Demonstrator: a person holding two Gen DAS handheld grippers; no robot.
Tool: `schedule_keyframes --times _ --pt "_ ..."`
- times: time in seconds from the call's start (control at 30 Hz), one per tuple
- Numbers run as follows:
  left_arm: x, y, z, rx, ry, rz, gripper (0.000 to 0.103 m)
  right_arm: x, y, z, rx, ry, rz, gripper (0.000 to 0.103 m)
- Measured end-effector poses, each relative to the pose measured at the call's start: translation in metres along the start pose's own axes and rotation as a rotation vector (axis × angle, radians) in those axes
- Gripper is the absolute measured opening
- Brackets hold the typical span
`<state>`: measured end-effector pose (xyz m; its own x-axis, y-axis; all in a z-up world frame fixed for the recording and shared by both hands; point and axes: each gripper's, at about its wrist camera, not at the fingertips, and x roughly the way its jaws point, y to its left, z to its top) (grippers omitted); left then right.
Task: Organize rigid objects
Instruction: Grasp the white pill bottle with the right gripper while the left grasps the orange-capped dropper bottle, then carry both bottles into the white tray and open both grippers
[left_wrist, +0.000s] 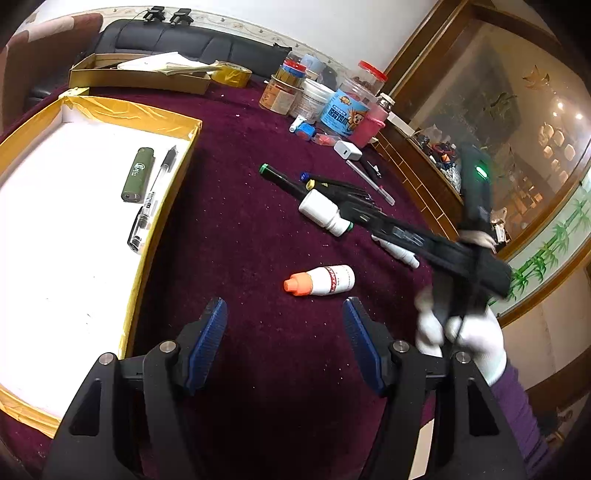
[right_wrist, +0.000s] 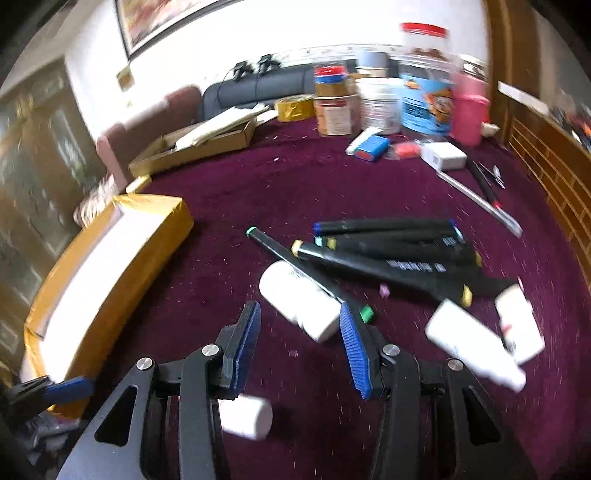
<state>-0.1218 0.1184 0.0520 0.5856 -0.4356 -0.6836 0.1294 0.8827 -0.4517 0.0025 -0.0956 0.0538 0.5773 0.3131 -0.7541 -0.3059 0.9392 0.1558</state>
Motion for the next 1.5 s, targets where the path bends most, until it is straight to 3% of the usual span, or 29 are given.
schedule_keyframes --times 0.17,0.27,0.33,0.5,0.67,0.83,1.13,1.27,1.33,1.4,1.43,1.5 --pt "0.001 -0.002 0.002 0.031 -0.003 0.017 0.064 0.028 0.015 0.012 -0.084 0.045 -0.047 0.041" --pt "0.003 -0.006 0.001 0.061 0.0 0.031 0.064 0.028 0.014 0.014 -0.079 0.063 -0.036 0.027" --pt "0.007 -0.009 0.001 0.085 0.006 0.036 0.064 0.024 0.007 0.012 -0.045 0.09 0.007 0.024" --pt "0.024 -0.022 0.002 0.148 0.031 0.057 0.064 0.014 -0.015 0.003 0.04 0.137 0.074 0.023" --pt "0.041 -0.027 0.001 0.141 0.07 0.041 0.064 0.02 -0.012 0.008 0.033 0.138 0.066 0.026" --pt "0.046 -0.035 -0.003 0.187 0.084 0.072 0.064 0.033 -0.004 0.009 0.012 0.134 0.063 0.03" --pt "0.068 -0.06 0.007 0.397 0.059 0.162 0.064 -0.001 -0.053 -0.027 0.14 0.154 0.099 0.029" --pt "0.099 -0.077 0.006 0.557 0.087 0.201 0.064 -0.021 -0.08 -0.049 0.221 0.155 0.134 0.03" --pt "0.117 -0.081 0.002 0.595 0.139 0.201 0.064 -0.027 -0.086 -0.054 0.234 0.152 0.137 0.03" --pt "0.119 -0.082 0.007 0.581 0.151 0.188 0.051 -0.031 -0.086 -0.058 0.228 0.147 0.127 0.03" --pt "0.119 -0.081 0.007 0.569 0.161 0.188 0.029 -0.03 -0.084 -0.059 0.222 0.153 0.117 0.03" --pt "0.115 -0.078 0.008 0.532 0.166 0.175 0.024 -0.029 -0.078 -0.06 0.195 0.149 0.085 0.03"
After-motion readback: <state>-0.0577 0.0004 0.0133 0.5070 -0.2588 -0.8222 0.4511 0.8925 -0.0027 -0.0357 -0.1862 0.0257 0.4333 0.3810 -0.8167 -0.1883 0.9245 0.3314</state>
